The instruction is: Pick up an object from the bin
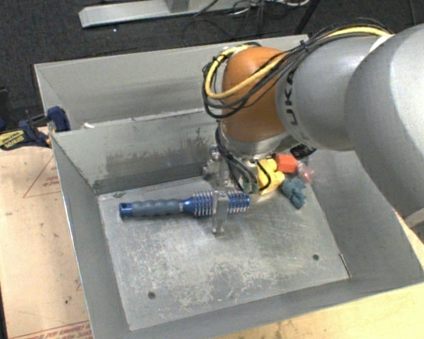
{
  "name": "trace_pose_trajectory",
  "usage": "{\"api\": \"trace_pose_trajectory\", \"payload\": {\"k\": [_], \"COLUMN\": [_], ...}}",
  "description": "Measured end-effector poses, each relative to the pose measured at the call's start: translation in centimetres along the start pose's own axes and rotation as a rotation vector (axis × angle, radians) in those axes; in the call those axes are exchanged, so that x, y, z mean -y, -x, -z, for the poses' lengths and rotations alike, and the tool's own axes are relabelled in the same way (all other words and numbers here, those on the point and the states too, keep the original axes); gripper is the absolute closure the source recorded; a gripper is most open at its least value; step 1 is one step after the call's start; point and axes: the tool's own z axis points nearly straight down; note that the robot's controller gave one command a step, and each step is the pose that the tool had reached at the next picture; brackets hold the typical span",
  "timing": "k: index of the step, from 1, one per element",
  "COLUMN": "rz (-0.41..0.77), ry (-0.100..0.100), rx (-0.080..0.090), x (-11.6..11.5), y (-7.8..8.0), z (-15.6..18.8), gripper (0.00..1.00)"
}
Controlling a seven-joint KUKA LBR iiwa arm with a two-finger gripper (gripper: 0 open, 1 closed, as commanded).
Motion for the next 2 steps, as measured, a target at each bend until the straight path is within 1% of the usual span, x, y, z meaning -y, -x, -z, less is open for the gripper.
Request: {"api": "trace_pose_trajectory", "payload": {"k": [1,2], "rz": [-0.004,0.006], "ry": [0.003,0.001], "rx": [0.005,-0.003], "x": [0.1,-1.3], "y": [0.2,-1.8], "z": [0.2,15.7], "gripper": [1.00,1.00]}}
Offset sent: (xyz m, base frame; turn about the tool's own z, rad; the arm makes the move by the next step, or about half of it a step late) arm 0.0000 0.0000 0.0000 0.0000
